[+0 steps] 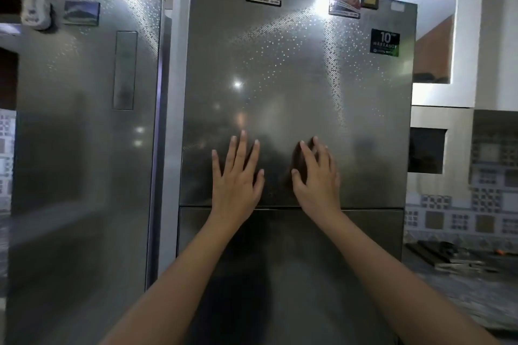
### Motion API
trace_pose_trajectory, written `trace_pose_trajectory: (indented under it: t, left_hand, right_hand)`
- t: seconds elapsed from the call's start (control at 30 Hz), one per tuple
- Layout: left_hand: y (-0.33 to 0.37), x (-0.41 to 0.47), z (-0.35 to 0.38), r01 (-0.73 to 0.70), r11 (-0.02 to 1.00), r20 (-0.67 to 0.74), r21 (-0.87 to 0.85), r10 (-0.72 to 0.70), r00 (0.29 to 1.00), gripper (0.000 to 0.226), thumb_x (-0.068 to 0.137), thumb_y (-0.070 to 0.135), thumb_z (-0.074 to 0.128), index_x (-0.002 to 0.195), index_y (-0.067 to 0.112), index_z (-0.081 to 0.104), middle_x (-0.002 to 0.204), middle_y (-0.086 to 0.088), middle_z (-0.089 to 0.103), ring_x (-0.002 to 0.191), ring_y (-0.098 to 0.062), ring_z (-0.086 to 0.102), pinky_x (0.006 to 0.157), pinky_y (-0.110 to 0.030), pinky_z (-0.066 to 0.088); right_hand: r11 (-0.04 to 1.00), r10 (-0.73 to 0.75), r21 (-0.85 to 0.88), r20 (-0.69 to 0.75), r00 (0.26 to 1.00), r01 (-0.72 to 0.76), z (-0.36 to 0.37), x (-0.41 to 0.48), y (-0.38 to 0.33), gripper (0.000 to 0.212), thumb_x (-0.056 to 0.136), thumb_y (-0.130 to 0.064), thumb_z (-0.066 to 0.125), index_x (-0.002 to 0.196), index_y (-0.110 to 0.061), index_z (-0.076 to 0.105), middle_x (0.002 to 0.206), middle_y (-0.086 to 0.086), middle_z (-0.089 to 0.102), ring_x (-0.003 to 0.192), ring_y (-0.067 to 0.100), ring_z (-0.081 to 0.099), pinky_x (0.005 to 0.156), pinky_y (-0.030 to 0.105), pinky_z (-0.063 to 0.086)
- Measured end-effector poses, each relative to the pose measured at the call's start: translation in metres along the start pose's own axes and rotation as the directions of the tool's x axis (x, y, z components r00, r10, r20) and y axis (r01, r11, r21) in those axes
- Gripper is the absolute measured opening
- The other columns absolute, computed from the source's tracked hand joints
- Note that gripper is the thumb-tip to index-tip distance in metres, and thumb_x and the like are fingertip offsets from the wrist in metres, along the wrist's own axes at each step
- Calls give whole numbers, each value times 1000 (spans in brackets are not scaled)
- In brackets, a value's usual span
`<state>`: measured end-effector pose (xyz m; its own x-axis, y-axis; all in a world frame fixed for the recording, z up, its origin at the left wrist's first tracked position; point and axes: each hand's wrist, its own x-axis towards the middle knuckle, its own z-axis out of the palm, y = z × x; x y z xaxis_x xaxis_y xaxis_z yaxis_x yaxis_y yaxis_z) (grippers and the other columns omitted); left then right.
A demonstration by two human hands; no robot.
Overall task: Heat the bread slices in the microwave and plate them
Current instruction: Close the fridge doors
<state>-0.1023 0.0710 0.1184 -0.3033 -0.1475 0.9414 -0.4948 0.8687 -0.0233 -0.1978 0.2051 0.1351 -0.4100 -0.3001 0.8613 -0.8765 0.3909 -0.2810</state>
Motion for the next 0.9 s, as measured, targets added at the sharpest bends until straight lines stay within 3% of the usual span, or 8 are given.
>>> trace_pose_trajectory:
  t: [0.2,0.4,0.63,0.77,0.9]
  left_hand:
    - [-2,12,28,76,994,90,-76,-69,994,61,95,44,23,150,21,8,159,-6,0,144,-19,-7,115,-43,4]
    - [-2,20,43,125,988,196,-94,-104,975,63,99,40,29,150,20,-2,159,-6,-10,147,-24,-7,117,-48,7]
    - [0,18,49,123,986,219,-111,-97,971,67,97,44,27,149,20,-8,158,-6,-16,145,-24,-15,117,-49,2]
    - [-6,9,54,82,993,217,-90,-61,974,70,88,53,8,149,21,-5,158,-7,-13,145,-26,-13,116,-49,2]
    - [-8,-3,57,53,995,246,-86,-30,969,70,85,55,5,146,25,-11,153,-2,-23,144,-26,-18,113,-47,-5]
  right_hand:
    - [988,117,-105,62,991,-110,2,12,21,63,93,-31,48,148,-31,17,158,-5,-1,146,22,-3,113,59,14]
    - [955,65,-293,92,994,-36,11,9,43,68,94,-33,43,149,-32,4,159,-5,-7,146,22,-4,111,60,17]
    - [953,61,-300,85,994,-33,19,7,43,66,95,-32,38,149,-32,-1,159,-4,-12,146,24,-8,111,63,13]
    - [954,62,-300,105,993,-28,20,3,43,66,96,-30,38,149,-33,0,159,-4,-9,146,24,-8,110,63,14]
    - [953,50,-303,123,991,-10,23,-6,42,65,95,-27,40,150,-31,5,159,0,-2,146,26,-5,111,62,16]
